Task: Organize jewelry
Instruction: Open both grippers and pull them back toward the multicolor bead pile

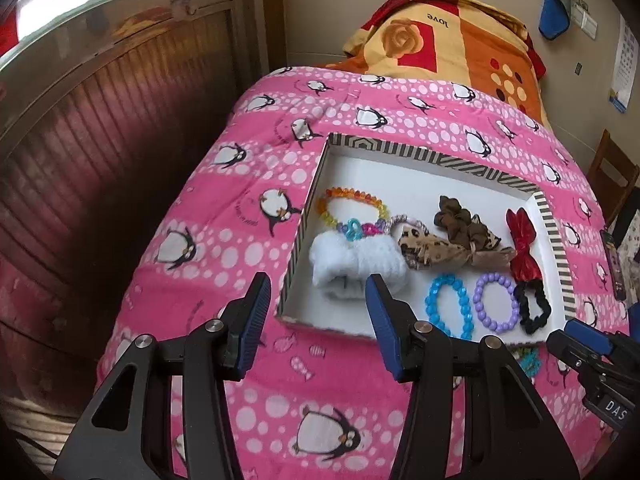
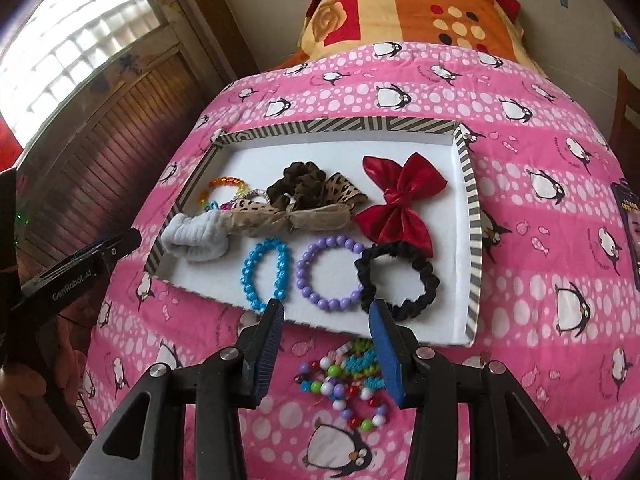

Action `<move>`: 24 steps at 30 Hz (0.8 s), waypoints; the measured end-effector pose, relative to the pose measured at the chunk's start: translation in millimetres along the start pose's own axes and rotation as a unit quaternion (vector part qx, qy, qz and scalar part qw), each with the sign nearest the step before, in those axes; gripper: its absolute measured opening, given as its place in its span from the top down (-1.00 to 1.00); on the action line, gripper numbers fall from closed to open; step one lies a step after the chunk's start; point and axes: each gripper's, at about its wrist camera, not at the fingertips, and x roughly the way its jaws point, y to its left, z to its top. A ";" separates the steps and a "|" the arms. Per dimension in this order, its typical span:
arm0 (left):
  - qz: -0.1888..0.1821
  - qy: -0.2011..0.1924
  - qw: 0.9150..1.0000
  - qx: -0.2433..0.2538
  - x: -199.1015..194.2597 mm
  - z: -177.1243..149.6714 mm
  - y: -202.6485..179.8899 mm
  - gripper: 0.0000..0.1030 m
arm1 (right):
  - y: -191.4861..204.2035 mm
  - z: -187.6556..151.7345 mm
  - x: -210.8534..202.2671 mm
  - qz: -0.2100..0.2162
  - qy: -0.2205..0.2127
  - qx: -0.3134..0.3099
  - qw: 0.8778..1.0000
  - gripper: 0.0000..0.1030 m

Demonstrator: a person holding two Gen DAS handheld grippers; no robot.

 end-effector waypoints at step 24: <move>0.003 0.030 0.999 0.012 -18.1 -75.3 -3.5 0.05 | 27.0 -44.8 -11.6 -0.015 0.016 -0.017 1.000 0.15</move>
